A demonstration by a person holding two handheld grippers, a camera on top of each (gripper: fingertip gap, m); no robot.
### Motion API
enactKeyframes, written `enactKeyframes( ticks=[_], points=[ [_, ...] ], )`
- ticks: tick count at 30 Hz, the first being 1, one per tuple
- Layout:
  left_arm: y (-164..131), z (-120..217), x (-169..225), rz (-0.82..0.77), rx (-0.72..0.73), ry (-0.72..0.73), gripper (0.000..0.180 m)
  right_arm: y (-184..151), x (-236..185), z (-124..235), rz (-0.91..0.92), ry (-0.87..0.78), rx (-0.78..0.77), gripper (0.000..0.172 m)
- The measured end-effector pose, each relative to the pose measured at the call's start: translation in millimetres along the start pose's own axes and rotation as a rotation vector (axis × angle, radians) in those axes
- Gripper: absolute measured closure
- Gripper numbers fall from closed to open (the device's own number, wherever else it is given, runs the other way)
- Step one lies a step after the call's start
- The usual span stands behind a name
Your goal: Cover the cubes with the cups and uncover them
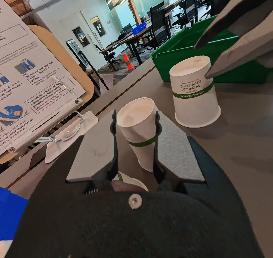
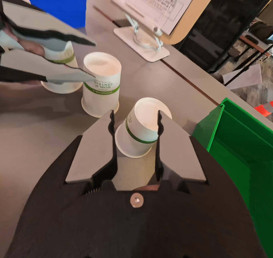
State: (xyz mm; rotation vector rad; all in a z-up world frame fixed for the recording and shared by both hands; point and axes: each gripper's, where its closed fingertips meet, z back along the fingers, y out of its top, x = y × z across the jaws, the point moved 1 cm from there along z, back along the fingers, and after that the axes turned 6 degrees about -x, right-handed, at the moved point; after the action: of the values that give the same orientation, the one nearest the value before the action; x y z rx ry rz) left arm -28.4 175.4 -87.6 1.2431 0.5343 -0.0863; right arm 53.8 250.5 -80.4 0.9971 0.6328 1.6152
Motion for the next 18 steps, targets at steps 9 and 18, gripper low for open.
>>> enactKeyframes(
  ticks=[9,18],
  points=[
    [29.7,20.1,12.1,0.116,0.153,-0.162,0.122,-6.5,-3.0,-22.1,0.184,0.027,-0.176,0.172],
    [30.4,24.7,39.4,0.057,0.146,-0.281,0.126,29.1,2.9,10.6,0.094,0.029,-0.06,0.172]
  ],
)
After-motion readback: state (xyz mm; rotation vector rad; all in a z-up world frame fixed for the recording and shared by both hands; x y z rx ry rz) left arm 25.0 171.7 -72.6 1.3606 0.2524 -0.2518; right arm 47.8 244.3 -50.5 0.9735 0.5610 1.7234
